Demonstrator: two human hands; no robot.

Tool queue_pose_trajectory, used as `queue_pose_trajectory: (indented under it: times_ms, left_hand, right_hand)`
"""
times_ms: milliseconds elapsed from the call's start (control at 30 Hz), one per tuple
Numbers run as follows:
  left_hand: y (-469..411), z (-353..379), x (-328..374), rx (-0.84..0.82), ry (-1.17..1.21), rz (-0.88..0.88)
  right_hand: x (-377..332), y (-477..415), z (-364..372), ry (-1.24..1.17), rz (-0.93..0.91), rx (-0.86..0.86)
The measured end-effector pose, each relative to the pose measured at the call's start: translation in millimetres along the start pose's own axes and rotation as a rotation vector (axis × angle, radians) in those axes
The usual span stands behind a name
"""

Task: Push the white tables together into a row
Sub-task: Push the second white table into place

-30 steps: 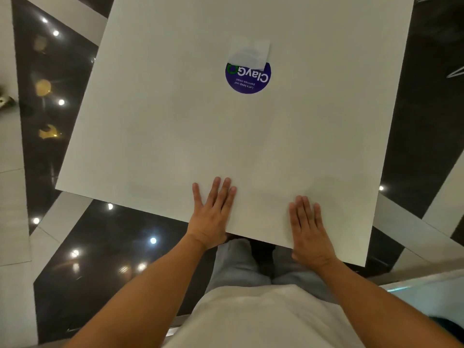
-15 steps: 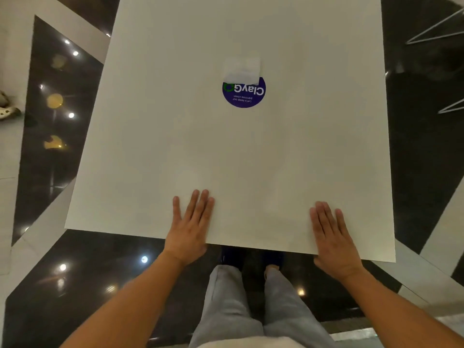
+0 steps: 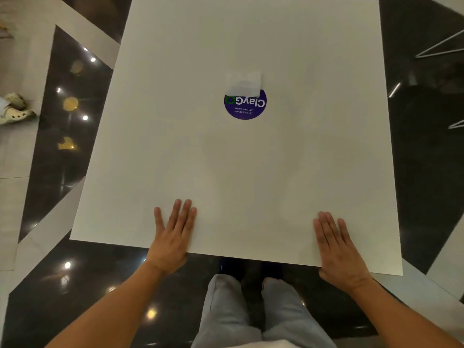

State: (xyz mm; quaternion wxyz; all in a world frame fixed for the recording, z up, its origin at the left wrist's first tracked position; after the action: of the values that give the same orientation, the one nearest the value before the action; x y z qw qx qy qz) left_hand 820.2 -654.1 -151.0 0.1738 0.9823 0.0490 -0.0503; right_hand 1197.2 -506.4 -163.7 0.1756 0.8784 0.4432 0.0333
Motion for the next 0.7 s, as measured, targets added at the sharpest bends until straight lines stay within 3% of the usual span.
queue_pose_trajectory:
  times_ms: [267,700]
  left_hand:
    - [-14,-7,62,-0.052,0.098,-0.090]
    - [-52,-25,157,0.002,0.245,-0.215]
  right_hand:
    - [74,-5,-18,0.076,-0.083,-0.094]
    - [185,-33,-60,0.198,-0.128,-0.177]
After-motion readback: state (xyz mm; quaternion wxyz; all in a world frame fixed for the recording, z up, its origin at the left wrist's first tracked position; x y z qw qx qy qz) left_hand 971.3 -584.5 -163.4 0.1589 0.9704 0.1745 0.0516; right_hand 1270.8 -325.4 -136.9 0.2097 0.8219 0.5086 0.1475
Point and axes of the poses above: each hand's wrist, its own y-axis away from the middle knuckle, its own z-axis out of the palm, x = y × z, the point moved 4 cm from there along -y, towards the middle knuckle, and after that the axes turned 3 degrees about -z, right-handed, at the moved point
